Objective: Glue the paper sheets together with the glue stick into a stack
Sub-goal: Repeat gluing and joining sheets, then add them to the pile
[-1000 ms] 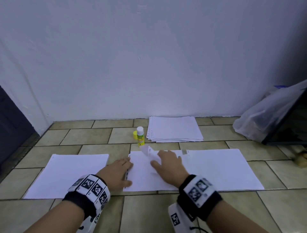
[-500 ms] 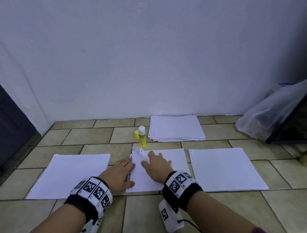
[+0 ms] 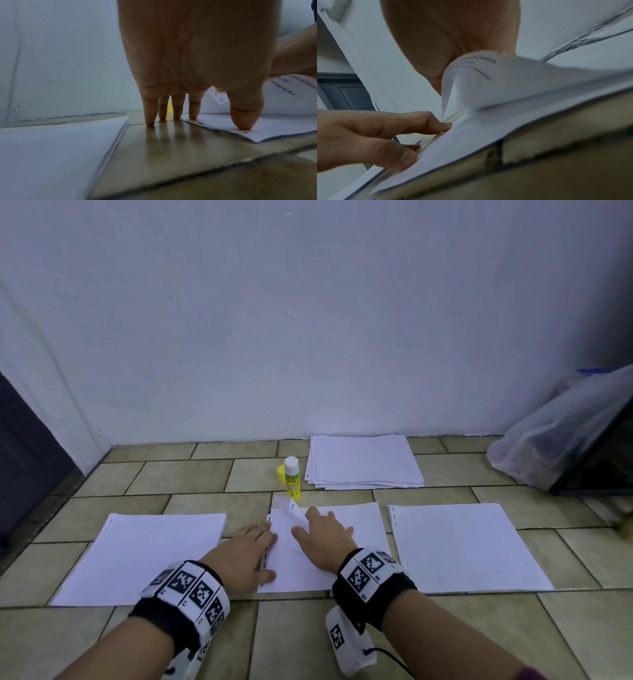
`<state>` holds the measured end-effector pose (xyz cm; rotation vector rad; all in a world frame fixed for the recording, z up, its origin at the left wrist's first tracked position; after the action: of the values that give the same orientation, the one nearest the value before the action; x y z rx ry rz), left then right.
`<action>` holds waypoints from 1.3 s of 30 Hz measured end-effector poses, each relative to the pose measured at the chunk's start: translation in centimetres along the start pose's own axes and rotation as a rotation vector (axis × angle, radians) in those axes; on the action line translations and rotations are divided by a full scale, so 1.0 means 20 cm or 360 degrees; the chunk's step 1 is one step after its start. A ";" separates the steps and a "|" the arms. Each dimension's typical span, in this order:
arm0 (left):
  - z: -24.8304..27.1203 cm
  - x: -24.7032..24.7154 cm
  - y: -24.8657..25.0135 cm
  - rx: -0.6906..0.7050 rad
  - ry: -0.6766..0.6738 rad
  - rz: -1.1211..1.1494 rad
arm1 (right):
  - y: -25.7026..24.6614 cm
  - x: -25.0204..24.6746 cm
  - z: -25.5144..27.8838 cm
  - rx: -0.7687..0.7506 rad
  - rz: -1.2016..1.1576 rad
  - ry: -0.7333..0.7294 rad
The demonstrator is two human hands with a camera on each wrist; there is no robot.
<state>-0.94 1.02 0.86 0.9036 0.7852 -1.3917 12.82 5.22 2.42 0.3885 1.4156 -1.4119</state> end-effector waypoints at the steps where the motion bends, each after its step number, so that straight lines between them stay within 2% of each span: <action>1: 0.00 0.00 0.00 -0.0001 0.0004 -0.0001 | 0.00 0.00 0.00 0.0001 0.0000 -0.0004; 8: 0.00 0.00 -0.01 0.0012 0.0042 0.0046 | 0.00 0.00 0.00 -0.0009 -0.0058 -0.0022; 13: 0.02 -0.01 -0.05 0.0014 0.0122 0.0294 | 0.02 0.03 -0.03 -0.0050 0.0056 -0.0201; 18: 0.02 -0.03 -0.02 0.0010 0.0154 0.0332 | 0.01 0.04 -0.03 -0.0027 0.0112 -0.0240; 23: 0.02 -0.02 -0.05 -0.0065 0.0090 0.0415 | -0.01 0.03 -0.01 -0.0024 0.0168 -0.0283; 28: 0.02 -0.01 -0.06 -0.0017 0.0090 0.0332 | -0.01 0.02 -0.01 -0.0021 0.0147 -0.0299; 35: 0.00 -0.03 -0.07 -0.0074 0.0138 0.0493 | 0.00 0.01 -0.01 0.0006 0.0151 -0.0410; 39: 0.00 -0.05 -0.08 0.0000 0.0085 0.0334 | 0.00 0.00 -0.01 -0.0033 0.0223 -0.0423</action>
<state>-2.58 1.53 1.64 0.9971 0.7090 -1.1876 12.75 5.33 2.40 0.2696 1.1636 -1.2821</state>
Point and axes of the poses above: each hand's wrist, its own z-axis away from the middle knuckle, its own x-axis out of the palm, y = z × x, the point moved 5 cm from there along -z, towards the middle knuckle, and after that the axes turned 6 degrees about -x, right-handed, at the moved point
